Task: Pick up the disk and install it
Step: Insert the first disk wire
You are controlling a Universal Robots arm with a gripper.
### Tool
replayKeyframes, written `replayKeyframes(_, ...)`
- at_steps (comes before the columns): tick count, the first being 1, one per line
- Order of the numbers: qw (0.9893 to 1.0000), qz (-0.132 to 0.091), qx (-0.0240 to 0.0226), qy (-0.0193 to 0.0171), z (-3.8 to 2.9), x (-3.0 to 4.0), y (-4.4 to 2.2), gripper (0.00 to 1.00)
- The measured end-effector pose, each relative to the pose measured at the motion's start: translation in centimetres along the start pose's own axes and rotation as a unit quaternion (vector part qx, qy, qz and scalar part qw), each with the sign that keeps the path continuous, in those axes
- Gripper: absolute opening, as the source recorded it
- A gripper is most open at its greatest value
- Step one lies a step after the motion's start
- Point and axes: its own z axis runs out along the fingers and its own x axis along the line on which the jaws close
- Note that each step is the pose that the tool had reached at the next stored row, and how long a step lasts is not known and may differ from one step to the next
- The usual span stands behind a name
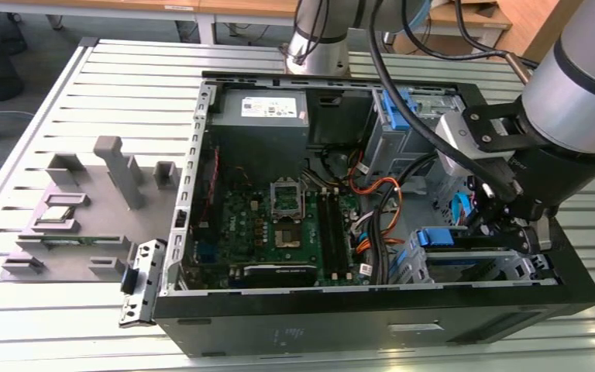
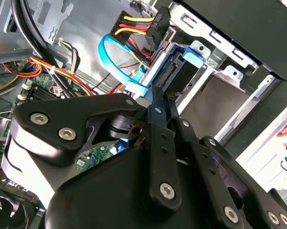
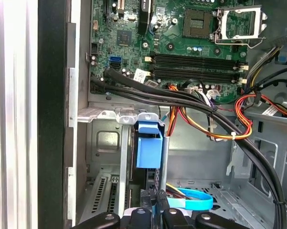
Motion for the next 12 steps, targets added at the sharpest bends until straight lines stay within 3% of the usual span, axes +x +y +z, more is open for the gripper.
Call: replayKeyframes(12,1.0000,0.000,0.0003,0.0001,0.18,-0.19,0.07,0.16)
